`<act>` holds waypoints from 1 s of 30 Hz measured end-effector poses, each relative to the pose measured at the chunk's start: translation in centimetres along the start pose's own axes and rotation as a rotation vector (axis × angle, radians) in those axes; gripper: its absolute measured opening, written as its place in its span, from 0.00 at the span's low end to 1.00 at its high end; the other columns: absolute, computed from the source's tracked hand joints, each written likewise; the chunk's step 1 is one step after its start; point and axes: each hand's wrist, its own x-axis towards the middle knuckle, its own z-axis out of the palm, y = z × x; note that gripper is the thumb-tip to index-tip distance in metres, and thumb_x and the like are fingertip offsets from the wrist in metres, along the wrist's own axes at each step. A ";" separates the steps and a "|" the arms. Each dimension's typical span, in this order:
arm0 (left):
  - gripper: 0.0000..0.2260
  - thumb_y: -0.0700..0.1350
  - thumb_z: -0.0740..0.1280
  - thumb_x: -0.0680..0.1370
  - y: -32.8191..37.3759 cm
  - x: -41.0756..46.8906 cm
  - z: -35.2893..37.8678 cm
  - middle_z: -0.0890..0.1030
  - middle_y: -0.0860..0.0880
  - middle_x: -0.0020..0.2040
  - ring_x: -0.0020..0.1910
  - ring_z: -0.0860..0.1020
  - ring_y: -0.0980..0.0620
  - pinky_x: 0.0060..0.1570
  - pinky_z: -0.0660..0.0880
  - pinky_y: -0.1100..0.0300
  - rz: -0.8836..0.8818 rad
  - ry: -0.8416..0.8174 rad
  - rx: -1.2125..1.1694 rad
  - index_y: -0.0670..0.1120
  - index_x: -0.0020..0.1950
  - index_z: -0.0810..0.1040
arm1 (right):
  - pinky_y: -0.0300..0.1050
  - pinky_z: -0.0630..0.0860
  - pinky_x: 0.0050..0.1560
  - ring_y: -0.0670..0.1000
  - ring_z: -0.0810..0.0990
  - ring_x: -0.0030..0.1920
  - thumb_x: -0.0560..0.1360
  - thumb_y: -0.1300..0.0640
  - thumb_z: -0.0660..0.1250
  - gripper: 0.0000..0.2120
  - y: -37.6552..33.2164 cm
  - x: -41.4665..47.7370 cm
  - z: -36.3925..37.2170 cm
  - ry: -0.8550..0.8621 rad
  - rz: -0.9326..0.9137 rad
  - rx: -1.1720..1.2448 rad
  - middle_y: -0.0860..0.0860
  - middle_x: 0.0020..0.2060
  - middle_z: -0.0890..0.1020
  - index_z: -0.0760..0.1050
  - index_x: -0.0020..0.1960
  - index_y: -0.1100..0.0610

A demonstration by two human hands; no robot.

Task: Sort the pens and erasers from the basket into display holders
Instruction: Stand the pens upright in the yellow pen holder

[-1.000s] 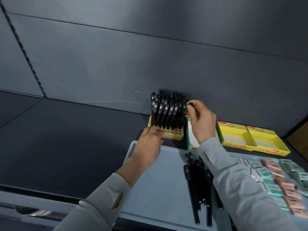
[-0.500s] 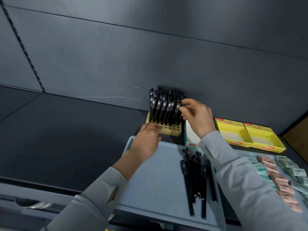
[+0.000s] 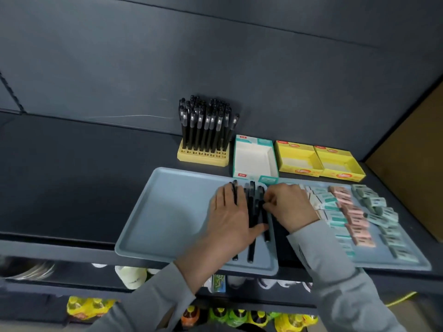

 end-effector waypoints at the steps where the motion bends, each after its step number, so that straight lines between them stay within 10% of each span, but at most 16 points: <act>1: 0.45 0.66 0.60 0.75 -0.1 0.1 0.2 0.47 0.40 0.79 0.77 0.46 0.41 0.76 0.45 0.49 -0.003 0.004 0.011 0.41 0.79 0.42 | 0.43 0.68 0.45 0.59 0.78 0.54 0.73 0.53 0.69 0.05 0.0 -0.1 0.2 0.000 -0.007 -0.012 0.55 0.51 0.82 0.79 0.49 0.50; 10: 0.22 0.52 0.62 0.76 -5.9 0.4 -1.7 0.75 0.44 0.60 0.57 0.72 0.41 0.56 0.71 0.52 -0.036 0.168 0.201 0.43 0.67 0.71 | 0.45 0.71 0.46 0.59 0.79 0.53 0.73 0.57 0.67 0.08 -3.6 0.5 0.8 -0.041 -0.127 0.013 0.56 0.51 0.82 0.79 0.52 0.52; 20: 0.27 0.29 0.57 0.68 -6.9 1.1 -3.6 0.72 0.41 0.55 0.50 0.75 0.44 0.44 0.72 0.56 -0.087 0.054 0.498 0.37 0.66 0.60 | 0.47 0.74 0.52 0.60 0.76 0.57 0.72 0.59 0.67 0.15 -6.5 1.9 -0.5 -0.112 -0.175 0.140 0.56 0.52 0.81 0.75 0.58 0.58; 30: 0.26 0.39 0.60 0.81 -6.9 2.3 -8.5 0.66 0.46 0.73 0.71 0.66 0.49 0.69 0.64 0.54 0.115 0.575 -0.535 0.44 0.77 0.54 | 0.53 0.78 0.48 0.59 0.81 0.43 0.76 0.55 0.66 0.02 -6.6 4.8 -3.0 0.171 -0.189 0.487 0.52 0.40 0.81 0.75 0.46 0.52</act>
